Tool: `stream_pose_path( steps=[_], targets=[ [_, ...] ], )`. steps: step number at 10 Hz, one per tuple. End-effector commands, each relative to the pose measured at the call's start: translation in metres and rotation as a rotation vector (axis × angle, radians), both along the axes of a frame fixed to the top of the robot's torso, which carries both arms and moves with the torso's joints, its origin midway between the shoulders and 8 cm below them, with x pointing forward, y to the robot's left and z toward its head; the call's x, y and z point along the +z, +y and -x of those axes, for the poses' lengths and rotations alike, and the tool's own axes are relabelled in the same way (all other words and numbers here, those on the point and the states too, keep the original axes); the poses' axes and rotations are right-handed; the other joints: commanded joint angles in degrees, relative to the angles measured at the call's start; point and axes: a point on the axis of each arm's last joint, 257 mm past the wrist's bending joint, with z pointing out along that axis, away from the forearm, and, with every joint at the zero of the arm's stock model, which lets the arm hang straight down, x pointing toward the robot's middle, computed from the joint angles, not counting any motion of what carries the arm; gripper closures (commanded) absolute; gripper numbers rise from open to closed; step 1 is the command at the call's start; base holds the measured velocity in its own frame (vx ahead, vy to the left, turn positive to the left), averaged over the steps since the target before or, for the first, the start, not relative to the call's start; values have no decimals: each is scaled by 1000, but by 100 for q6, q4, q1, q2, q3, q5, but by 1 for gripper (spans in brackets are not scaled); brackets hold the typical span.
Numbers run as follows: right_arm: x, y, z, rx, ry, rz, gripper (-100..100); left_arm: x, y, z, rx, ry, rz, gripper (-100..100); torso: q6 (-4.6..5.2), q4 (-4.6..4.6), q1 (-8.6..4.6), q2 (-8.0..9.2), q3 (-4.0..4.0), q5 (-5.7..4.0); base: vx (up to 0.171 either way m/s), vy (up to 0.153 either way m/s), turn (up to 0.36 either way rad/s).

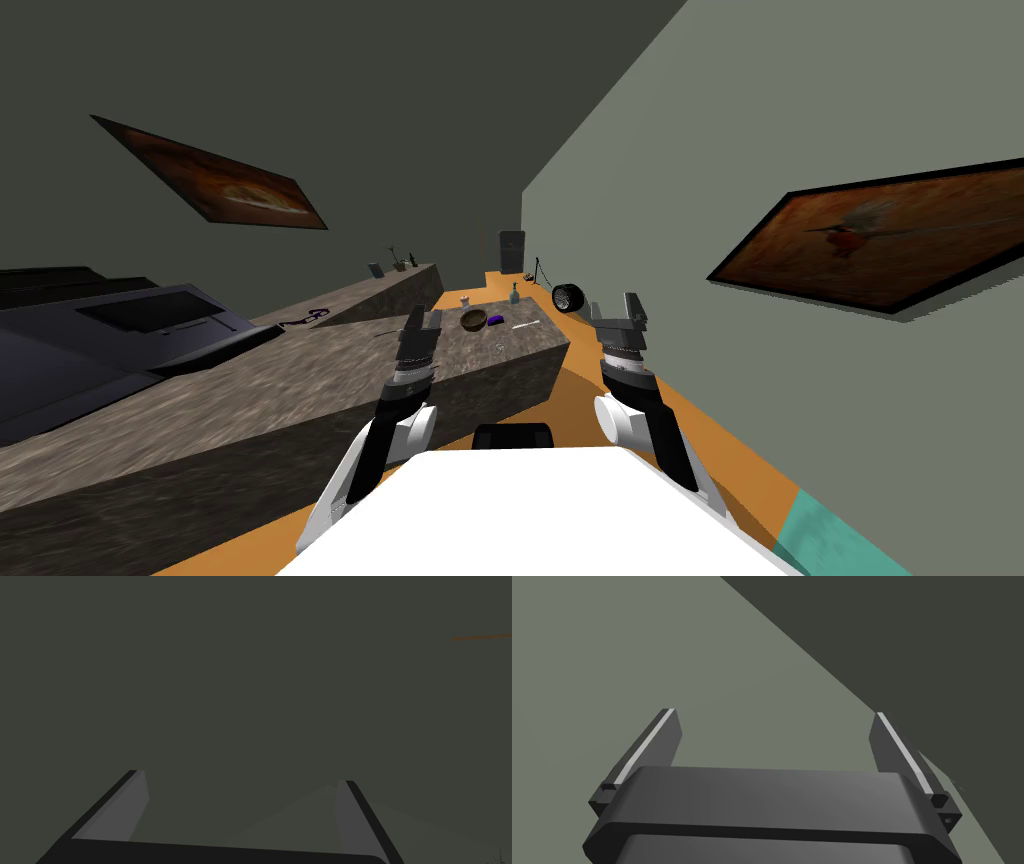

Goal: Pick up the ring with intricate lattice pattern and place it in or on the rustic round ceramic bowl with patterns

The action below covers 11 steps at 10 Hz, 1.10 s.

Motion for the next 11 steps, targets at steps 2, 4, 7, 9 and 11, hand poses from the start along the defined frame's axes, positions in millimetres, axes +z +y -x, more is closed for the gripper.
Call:
stream_pose_path(
  steps=[2, 4, 7, 9, 11],
  targets=[
    [0, 0, 0, 0, 0, 0, 0, -12, 0, -11, -13, 65, -16, -100, 0, 1, -6, 4, 2, -1, -18, -32, -1],
    [0, 0, 0, 0, 0, 0, 0, -22, 1, -19, -21, 119, -24, -100, 0, 1, -21, 6, 4, -5, -18, -64, 3],
    [0, 0, 0, 0, 0, 0, 0, -36, 2, -30, -28, 190, -31, -100, 0, 2, -10, 10, 6, -3, -28, -34, 0],
    [0, 0, 0, 0, 0, 0, 0, -46, 3, -37, -30, 241, -34, -100, 0, 2, -14, 9, 5, -3, -22, -44, 0],
    [0, 0, 0, 0, 0, 0, 0, -56, 4, -43, -33, 290, -38, -100, 0, 1, -15, 5, 3, -4, -13, -41, -1]
  ],
)
